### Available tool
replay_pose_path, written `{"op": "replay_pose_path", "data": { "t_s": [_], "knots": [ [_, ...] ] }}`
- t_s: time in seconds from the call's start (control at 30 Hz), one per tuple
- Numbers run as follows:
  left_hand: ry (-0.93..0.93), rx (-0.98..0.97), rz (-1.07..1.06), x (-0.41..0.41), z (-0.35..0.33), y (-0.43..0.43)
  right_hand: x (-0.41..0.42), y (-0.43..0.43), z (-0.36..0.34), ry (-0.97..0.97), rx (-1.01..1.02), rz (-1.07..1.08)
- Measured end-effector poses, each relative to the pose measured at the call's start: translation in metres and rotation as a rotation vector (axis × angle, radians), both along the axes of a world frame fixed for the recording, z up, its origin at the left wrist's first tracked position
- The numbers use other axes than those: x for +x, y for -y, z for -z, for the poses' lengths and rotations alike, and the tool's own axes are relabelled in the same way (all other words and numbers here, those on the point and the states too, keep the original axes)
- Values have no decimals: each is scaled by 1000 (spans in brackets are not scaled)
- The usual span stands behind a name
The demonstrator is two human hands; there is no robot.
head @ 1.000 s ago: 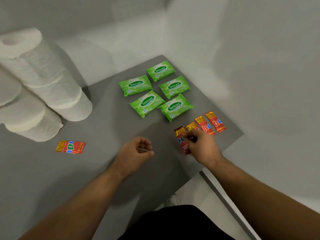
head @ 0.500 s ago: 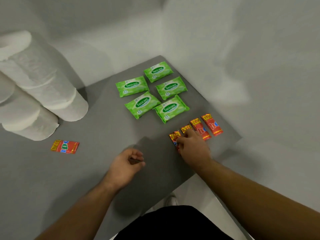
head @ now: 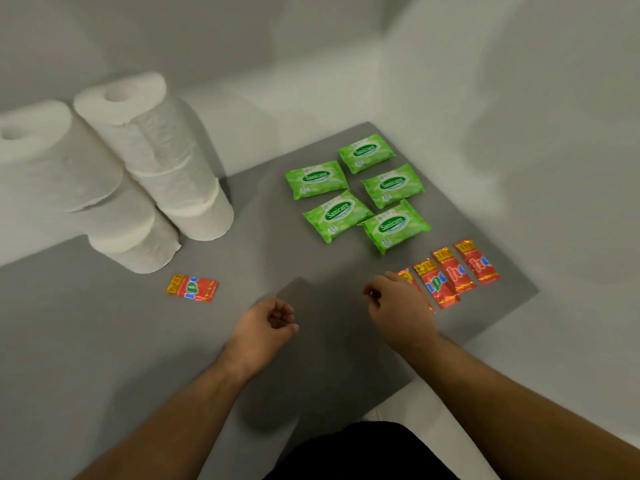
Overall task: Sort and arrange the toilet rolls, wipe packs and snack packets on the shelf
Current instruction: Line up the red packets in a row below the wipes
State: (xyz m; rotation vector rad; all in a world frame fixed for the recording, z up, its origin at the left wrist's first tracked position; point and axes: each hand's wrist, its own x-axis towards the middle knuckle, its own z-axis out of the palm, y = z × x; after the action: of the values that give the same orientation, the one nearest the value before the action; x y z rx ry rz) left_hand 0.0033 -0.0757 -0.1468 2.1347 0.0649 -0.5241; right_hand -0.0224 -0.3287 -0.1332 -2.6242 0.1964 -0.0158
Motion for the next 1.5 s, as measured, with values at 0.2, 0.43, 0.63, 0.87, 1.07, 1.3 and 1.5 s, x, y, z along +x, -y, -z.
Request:
{"op": "replay_pose_path", "data": {
  "t_s": [0.2,0.43,0.63,0.87,1.07,1.3,1.5],
  "knots": [
    [83,99,-56,21,-2,-70,-7,-75,-2,-19,83,-67],
    [177,305,-191,69,4,-146,-20,-131,5,-38,135,-112],
    [84,555,-259,108,15,-166,-30,-142,8,-63,93,-117],
    [32,649,-153,122,23,-166,-42,-137,4,-109,87,-47],
    [-15,288,-99,116,6,-154,-55,-129,-9,-53,180,-53],
    [-94,15,295,59,-26,-75,-53,-122,-26,-10,292,-6],
    [-116,-202,350,24,-31,-2,-62,-92,-31,-53,381,78]
  ]
}}
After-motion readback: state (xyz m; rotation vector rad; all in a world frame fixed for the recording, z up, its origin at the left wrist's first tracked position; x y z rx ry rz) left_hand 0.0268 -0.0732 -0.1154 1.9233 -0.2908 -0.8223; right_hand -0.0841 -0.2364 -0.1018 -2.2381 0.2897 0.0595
